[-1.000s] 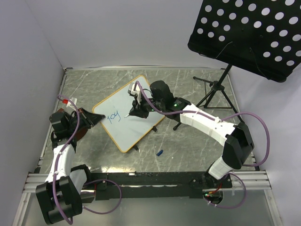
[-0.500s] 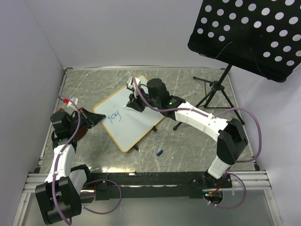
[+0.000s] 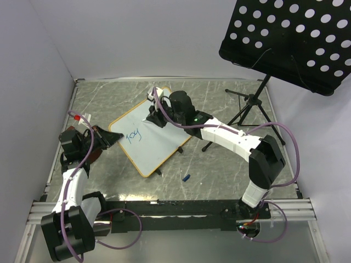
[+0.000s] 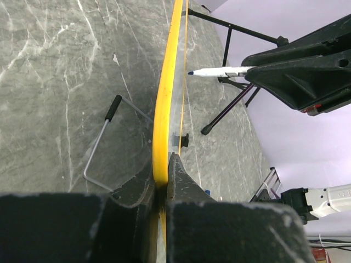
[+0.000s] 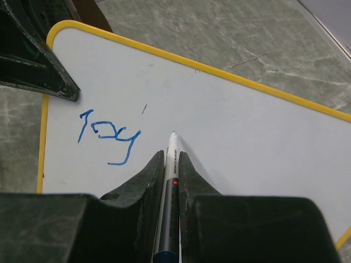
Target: Write a sentence on the whiteboard
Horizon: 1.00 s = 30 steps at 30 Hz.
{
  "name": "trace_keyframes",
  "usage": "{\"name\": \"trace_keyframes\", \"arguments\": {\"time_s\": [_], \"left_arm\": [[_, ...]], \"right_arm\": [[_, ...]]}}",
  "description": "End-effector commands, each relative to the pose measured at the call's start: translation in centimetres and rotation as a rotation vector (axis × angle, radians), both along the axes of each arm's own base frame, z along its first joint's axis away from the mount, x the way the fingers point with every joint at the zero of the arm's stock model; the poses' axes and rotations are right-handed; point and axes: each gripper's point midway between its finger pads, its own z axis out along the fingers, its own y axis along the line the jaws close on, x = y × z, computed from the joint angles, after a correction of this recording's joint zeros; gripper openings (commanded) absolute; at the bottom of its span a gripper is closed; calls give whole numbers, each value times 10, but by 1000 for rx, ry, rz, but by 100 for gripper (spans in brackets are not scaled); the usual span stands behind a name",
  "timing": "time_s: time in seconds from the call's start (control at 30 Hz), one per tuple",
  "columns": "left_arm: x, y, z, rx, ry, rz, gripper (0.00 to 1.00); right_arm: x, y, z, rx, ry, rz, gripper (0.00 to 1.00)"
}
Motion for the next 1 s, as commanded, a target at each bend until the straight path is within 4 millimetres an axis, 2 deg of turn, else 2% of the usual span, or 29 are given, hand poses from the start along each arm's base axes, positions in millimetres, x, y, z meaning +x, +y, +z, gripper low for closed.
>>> {"name": "trace_keyframes", "arguments": {"time_s": [0.0,0.33,0.67,0.77,0.97], "left_arm": [[2,0,5,94,-102,-27,1],[2,0,6,94,-104,-28,1],[2,0,7,95,-107,-28,1],[2,0,7,96,-108,-26,1],[3,0,6,96,-101,-24,1]], "right_arm": [[13,9,23,67,-43,-21,0],[16,11,13,47,-31,-27,0],[11,9,-3,2,9,-7,0],[8,8,-1,4,12,1,0],[4,6,19,37,-12,8,0]]}}
